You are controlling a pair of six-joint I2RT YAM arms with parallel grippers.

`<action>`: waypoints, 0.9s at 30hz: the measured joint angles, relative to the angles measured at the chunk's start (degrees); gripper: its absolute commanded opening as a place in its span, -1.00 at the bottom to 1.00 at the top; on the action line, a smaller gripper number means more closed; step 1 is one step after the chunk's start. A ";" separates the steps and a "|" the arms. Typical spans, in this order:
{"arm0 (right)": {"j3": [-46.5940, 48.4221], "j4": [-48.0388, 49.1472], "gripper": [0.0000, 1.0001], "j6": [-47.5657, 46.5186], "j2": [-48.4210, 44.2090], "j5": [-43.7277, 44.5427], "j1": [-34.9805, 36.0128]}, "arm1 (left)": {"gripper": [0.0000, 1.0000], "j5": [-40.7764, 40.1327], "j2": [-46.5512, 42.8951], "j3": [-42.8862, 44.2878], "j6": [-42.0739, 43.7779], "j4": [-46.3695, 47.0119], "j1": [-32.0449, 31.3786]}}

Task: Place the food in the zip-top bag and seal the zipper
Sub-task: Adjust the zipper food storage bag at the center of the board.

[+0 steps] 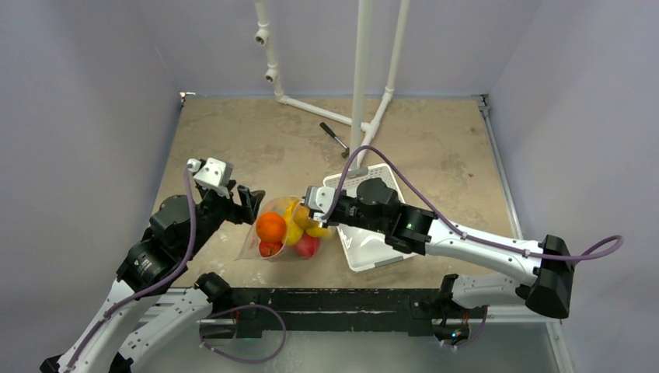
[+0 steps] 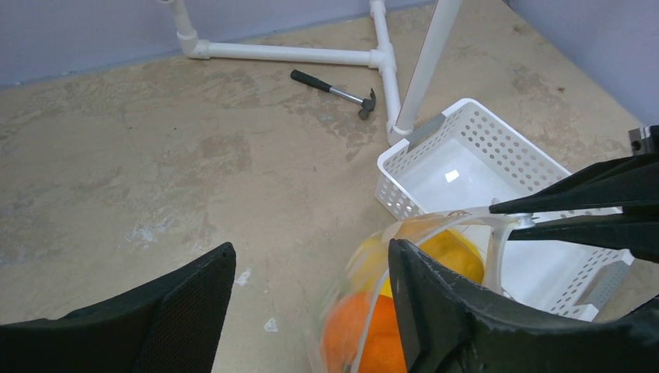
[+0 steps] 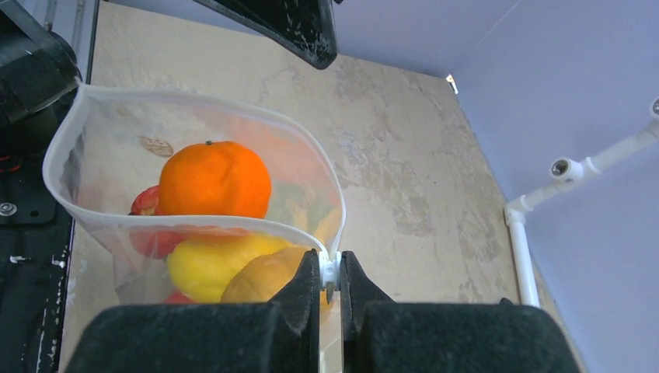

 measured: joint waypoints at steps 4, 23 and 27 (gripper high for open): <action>0.92 -0.33 -1.00 2.01 1.18 0.79 0.00 | 0.73 -0.02 0.35 2.58 -2.47 -1.38 0.00; 3.52 -1.92 -1.00 11.02 1.79 2.93 2.64 | 0.68 13.84 3.34 5.81 -10.62 -1.20 0.00; 3.54 -2.49 -1.00 13.81 0.44 3.52 4.26 | 0.58 17.92 4.68 3.23 -7.85 1.27 0.00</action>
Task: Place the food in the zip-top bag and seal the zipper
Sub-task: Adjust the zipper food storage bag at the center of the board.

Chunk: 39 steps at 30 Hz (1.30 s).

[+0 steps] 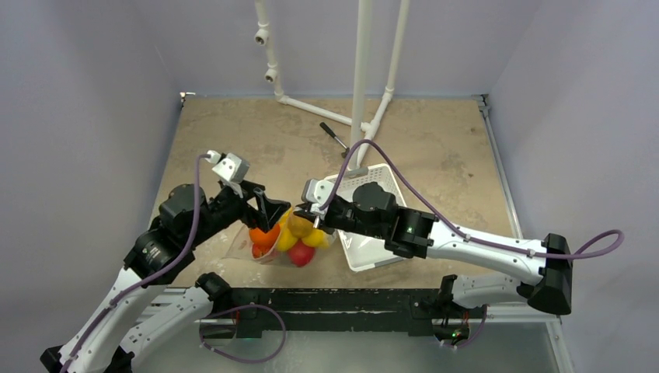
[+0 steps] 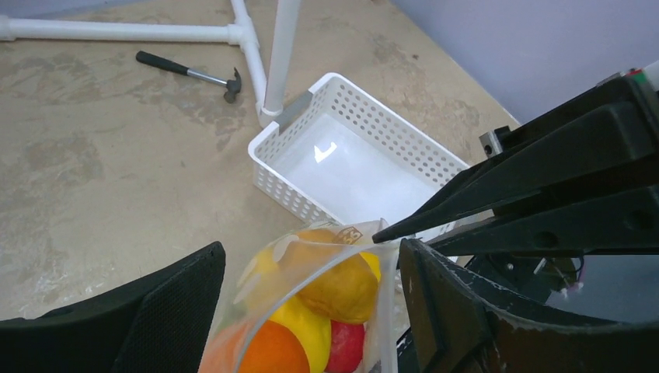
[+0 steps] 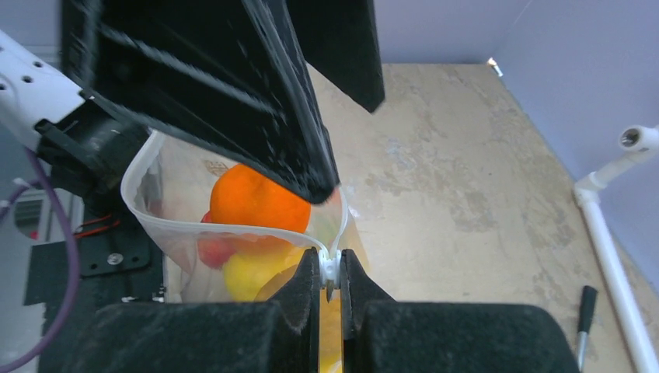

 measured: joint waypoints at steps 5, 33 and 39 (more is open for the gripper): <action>0.09 -3.43 -1.00 3.17 -0.92 0.44 1.36 | 0.50 5.03 1.55 -2.45 2.78 1.88 0.00; 3.78 -19.04 -1.00 9.68 -6.54 -7.41 1.92 | 0.57 36.24 3.96 -2.80 11.76 1.81 -0.04; 8.39 -20.59 -1.00 11.63 -4.00 -7.41 1.95 | 0.57 36.76 4.33 -2.80 11.69 1.73 -0.17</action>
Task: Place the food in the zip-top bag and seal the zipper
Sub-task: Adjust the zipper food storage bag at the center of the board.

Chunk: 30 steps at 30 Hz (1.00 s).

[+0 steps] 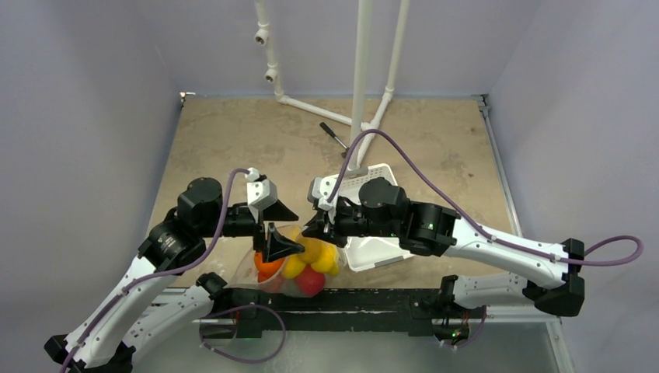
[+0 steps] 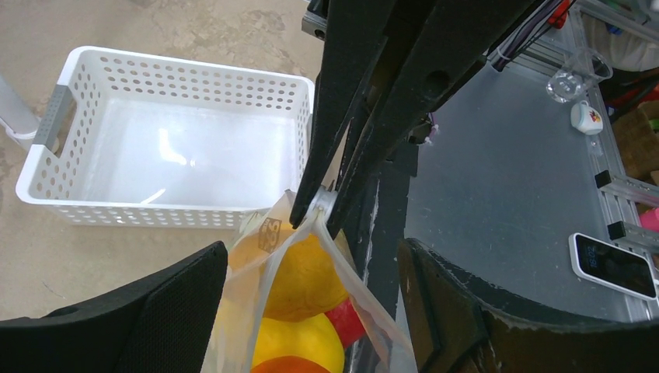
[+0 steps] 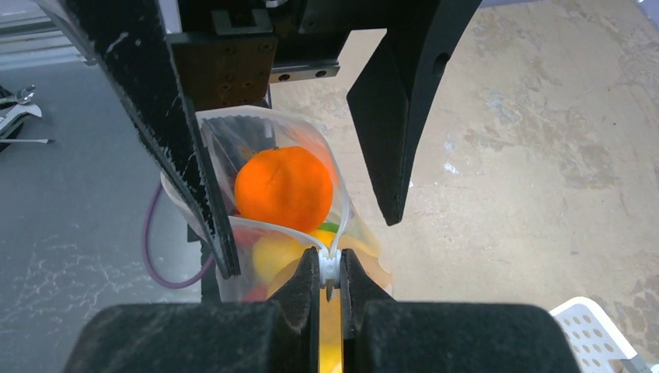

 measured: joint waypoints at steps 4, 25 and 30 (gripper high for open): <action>2.21 -1.81 -1.00 1.75 1.84 0.09 0.13 | 0.56 -0.09 0.02 0.00 0.02 -0.70 -0.52; 11.30 -8.52 -1.00 7.80 4.37 0.48 0.13 | -0.35 -6.49 1.01 0.87 0.31 -4.59 -1.40; 11.30 -8.68 -1.00 7.93 4.37 0.52 0.13 | -1.00 -5.99 1.75 1.66 0.74 -4.26 -1.46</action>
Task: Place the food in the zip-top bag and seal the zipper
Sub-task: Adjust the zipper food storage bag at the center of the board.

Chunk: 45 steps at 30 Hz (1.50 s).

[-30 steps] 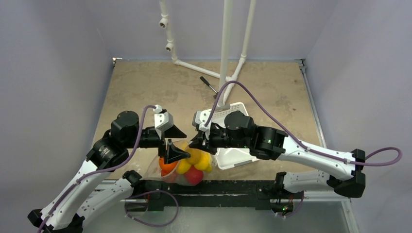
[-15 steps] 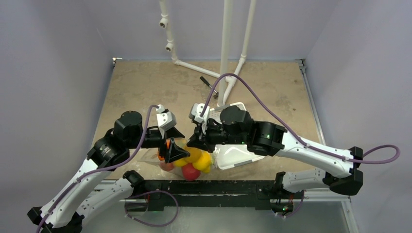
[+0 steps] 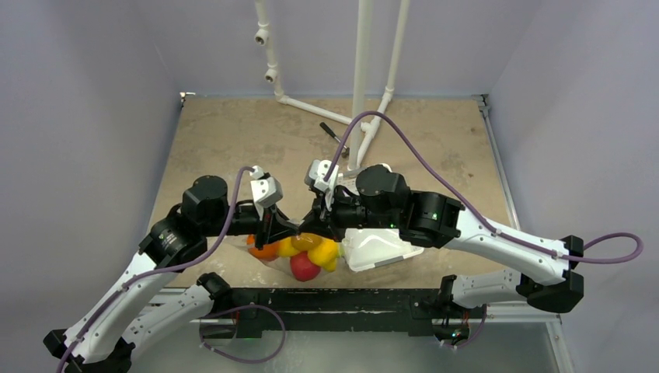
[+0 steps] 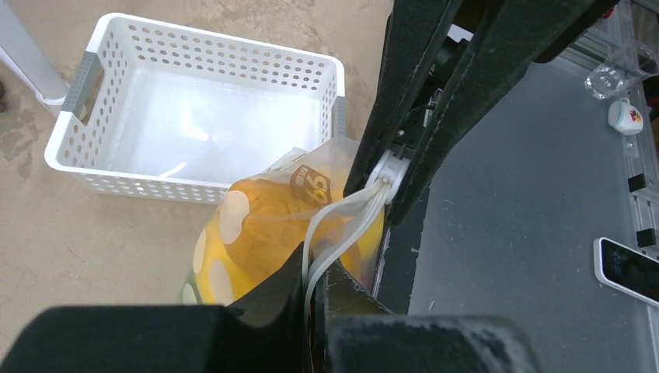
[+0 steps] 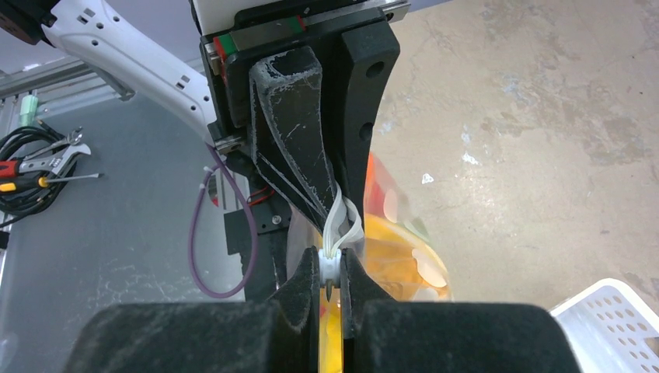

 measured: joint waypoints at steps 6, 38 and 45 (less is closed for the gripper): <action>-0.17 0.46 -0.68 0.44 -0.70 0.31 0.00 | -1.00 0.83 -0.37 0.28 0.35 0.63 -0.09; -21.64 24.90 -0.10 -3.85 -15.28 -0.83 0.00 | -1.00 1.31 -2.03 0.28 -2.73 1.79 -0.17; -22.43 28.48 -0.25 -4.00 -13.16 -1.33 0.00 | -1.00 1.29 -2.47 0.28 -2.89 1.79 -0.17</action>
